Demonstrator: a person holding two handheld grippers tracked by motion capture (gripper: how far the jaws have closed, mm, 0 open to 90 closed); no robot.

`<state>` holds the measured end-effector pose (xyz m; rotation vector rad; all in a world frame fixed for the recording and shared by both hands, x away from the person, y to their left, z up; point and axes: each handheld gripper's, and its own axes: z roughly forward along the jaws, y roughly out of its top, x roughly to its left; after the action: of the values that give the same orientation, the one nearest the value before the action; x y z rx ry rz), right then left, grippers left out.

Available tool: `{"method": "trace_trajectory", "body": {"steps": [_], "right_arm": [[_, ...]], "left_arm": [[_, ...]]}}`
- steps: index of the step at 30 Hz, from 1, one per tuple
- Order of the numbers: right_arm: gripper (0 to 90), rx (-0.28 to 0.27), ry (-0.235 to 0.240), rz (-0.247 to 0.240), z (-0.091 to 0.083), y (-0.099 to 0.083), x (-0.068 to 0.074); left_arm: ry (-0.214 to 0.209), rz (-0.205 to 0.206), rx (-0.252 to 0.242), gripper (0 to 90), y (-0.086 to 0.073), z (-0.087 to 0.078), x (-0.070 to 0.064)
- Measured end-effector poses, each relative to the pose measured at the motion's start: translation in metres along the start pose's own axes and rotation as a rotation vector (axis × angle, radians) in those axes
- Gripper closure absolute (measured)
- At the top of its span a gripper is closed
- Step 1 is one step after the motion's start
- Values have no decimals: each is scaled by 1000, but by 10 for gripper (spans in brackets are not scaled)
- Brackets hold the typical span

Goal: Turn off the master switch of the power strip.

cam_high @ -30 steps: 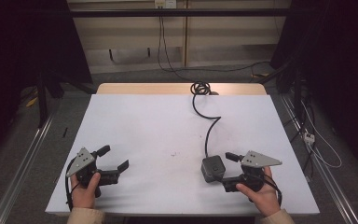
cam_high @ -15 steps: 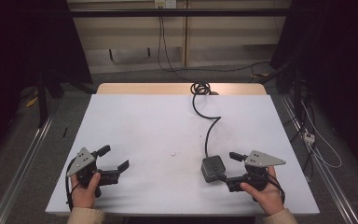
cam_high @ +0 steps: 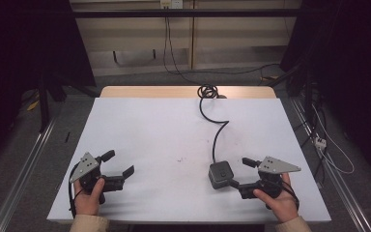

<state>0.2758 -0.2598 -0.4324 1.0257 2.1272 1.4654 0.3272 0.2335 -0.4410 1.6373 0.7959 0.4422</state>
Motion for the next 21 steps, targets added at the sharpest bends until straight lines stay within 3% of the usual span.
{"method": "trace_trajectory", "body": {"steps": [21], "right_arm": [[92, 5, -21, 5, -8, -7, -7]], "left_arm": [[-2, -4, 0, 25, 0, 0, 0]]}}
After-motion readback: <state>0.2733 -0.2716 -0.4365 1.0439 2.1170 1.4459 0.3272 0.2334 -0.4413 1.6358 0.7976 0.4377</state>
